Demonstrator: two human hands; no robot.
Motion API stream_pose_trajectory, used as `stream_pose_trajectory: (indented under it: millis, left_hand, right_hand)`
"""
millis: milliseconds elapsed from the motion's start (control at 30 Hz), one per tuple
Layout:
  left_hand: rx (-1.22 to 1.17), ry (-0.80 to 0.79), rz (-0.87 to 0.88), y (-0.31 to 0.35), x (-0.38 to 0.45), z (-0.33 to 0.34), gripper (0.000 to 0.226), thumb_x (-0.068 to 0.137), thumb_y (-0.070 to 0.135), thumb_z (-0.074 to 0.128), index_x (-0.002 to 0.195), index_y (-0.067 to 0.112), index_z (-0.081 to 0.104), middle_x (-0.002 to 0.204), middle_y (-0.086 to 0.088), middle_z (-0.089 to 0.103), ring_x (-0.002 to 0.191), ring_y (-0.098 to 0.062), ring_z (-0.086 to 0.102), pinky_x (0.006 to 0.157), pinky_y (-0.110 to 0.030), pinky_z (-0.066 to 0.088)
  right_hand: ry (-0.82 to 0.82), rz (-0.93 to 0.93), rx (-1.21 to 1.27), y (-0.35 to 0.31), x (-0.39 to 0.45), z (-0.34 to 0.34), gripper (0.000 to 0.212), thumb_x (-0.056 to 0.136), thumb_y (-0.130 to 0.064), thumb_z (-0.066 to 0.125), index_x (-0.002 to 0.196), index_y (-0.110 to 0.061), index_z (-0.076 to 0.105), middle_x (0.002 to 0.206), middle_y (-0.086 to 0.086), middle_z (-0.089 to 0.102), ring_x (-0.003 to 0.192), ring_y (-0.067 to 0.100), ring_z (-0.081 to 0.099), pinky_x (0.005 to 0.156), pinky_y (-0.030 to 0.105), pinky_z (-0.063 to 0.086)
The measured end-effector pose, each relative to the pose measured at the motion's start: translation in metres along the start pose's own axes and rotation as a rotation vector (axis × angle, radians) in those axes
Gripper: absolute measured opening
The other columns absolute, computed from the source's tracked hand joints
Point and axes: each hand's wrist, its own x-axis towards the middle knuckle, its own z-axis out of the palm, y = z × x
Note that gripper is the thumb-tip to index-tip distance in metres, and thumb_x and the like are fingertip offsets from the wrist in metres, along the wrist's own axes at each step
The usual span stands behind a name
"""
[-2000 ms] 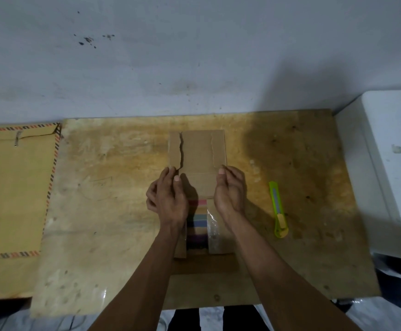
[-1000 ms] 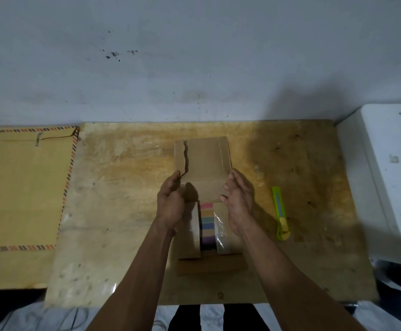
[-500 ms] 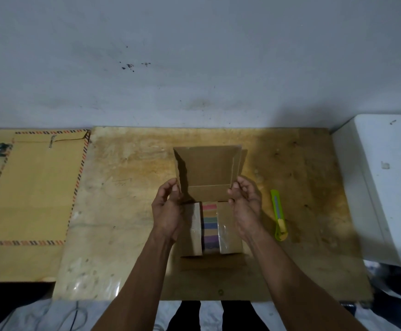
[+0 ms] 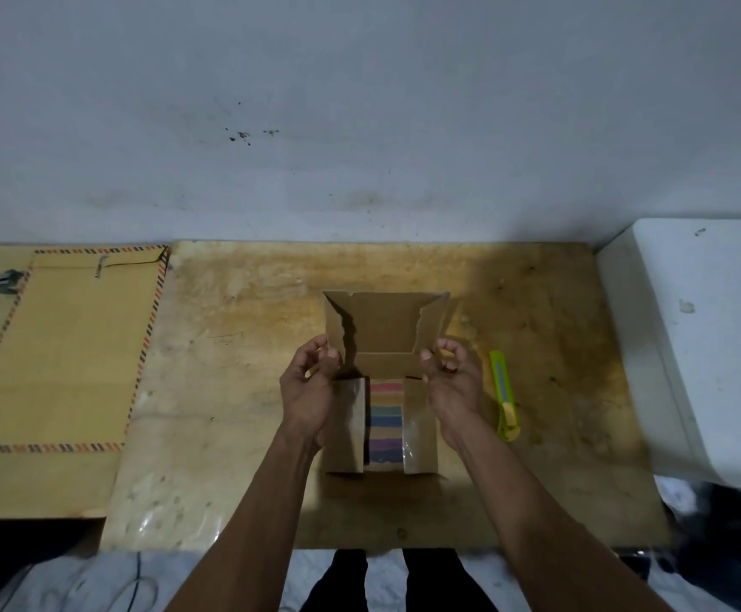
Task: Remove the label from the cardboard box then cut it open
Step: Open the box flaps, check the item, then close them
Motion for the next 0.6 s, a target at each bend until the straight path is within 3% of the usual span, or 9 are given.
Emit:
stream_pose_trajectory:
  millis: [67,133,233,333,400,500,600]
  left_hand:
    - [-0.001,-0.003,-0.022,-0.001,-0.001,0.0,0.024,0.095,0.011,0.062,0.11,0.029,0.066,0.117,-0.013,0.068,0.113,-0.03,0.064,0.096,-0.049,0.054]
    - [-0.009,-0.018,-0.041,-0.001,-0.003,-0.001,0.022,0.096,0.01,0.059,0.111,0.026,0.064,0.117,-0.014,0.067,0.11,-0.03,0.063,0.084,-0.042,0.054]
    - [0.002,-0.057,-0.064,-0.001,-0.005,-0.005,0.021,0.098,0.016,0.057,0.119,0.02,0.06,0.116,-0.016,0.07,0.11,-0.033,0.065,0.08,-0.041,0.054]
    - [-0.018,-0.093,-0.084,0.0,-0.01,-0.01,0.026,0.099,0.019,0.055,0.125,0.017,0.057,0.116,-0.018,0.07,0.107,-0.032,0.066,0.079,-0.041,0.058]
    - [-0.04,-0.109,-0.091,0.002,-0.013,-0.011,0.027,0.099,0.02,0.056,0.125,0.015,0.055,0.113,-0.018,0.071,0.1,-0.031,0.068,0.07,-0.037,0.057]
    - [-0.046,-0.126,-0.113,0.005,-0.017,-0.011,0.027,0.097,0.023,0.059,0.123,0.014,0.055,0.102,-0.014,0.073,0.085,-0.025,0.069,0.065,-0.037,0.056]
    - [-0.065,-0.126,-0.128,0.004,-0.023,-0.012,0.024,0.095,0.024,0.061,0.116,0.012,0.058,0.093,-0.011,0.072,0.074,-0.02,0.067,0.066,-0.038,0.056]
  right_hand:
    - [-0.026,0.055,-0.037,0.001,-0.001,0.0,0.019,0.091,-0.026,0.066,0.098,-0.042,0.058,0.102,-0.008,0.066,0.099,0.02,0.064,0.08,0.039,0.052]
    - [-0.036,0.082,-0.055,0.002,-0.003,0.001,0.02,0.091,-0.029,0.065,0.092,-0.046,0.055,0.109,-0.007,0.067,0.102,0.023,0.065,0.073,0.037,0.05]
    - [-0.046,0.093,-0.04,0.0,-0.008,0.0,0.02,0.093,-0.028,0.063,0.091,-0.046,0.053,0.108,-0.005,0.068,0.098,0.023,0.065,0.059,0.029,0.044]
    - [-0.075,0.096,-0.009,0.0,-0.01,-0.004,0.017,0.093,-0.03,0.063,0.089,-0.043,0.053,0.102,-0.004,0.068,0.091,0.023,0.064,0.054,0.026,0.041]
    - [-0.12,0.104,0.017,0.0,-0.011,-0.008,0.014,0.093,-0.03,0.064,0.092,-0.039,0.053,0.093,-0.005,0.065,0.086,0.02,0.059,0.053,0.027,0.04]
    - [-0.19,0.127,0.038,-0.005,-0.014,-0.017,0.014,0.092,-0.035,0.064,0.102,-0.03,0.055,0.088,-0.009,0.061,0.088,0.019,0.058,0.058,0.031,0.046]
    - [-0.229,0.147,0.057,-0.005,-0.018,-0.023,0.025,0.09,-0.041,0.065,0.107,-0.025,0.057,0.102,-0.011,0.063,0.101,0.017,0.061,0.074,0.037,0.051]
